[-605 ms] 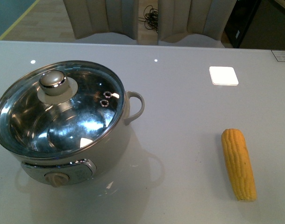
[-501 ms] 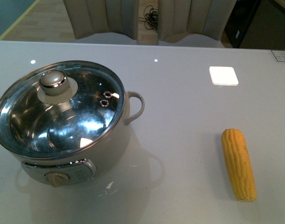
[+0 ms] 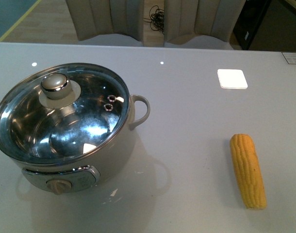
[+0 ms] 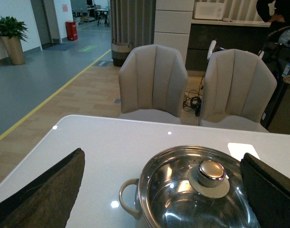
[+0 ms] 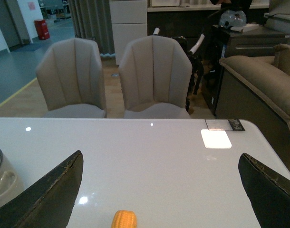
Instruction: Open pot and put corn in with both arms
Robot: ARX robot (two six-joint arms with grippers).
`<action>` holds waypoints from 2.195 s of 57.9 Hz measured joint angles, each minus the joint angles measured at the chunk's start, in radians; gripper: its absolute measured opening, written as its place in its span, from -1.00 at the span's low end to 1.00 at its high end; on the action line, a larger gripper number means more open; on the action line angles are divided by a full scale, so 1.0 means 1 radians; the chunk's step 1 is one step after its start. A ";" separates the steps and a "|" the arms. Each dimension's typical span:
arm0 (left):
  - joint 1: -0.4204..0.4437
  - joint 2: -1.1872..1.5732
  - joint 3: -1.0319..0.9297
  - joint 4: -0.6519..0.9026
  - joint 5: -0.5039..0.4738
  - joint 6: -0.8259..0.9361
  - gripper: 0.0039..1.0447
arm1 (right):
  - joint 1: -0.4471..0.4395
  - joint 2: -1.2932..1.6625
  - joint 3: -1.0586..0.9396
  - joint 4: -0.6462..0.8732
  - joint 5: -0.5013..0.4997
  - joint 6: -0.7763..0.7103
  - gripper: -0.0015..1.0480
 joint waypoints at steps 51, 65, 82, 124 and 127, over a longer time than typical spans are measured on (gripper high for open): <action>-0.153 1.352 0.502 0.473 -0.200 -0.162 0.87 | 0.000 -0.001 0.000 0.000 0.002 0.000 0.83; -0.198 1.714 0.708 0.584 -0.147 -0.068 0.87 | 0.000 -0.001 0.000 0.000 0.002 0.000 0.83; -0.228 1.882 0.745 0.656 -0.148 -0.041 0.87 | 0.000 -0.001 0.000 0.000 0.002 0.000 0.83; -0.294 1.947 0.648 0.753 -0.199 -0.109 0.87 | 0.000 -0.001 0.000 0.000 0.002 0.000 0.83; -0.298 1.950 0.644 0.754 -0.201 -0.113 0.87 | 0.000 -0.001 0.000 0.000 0.002 0.000 0.83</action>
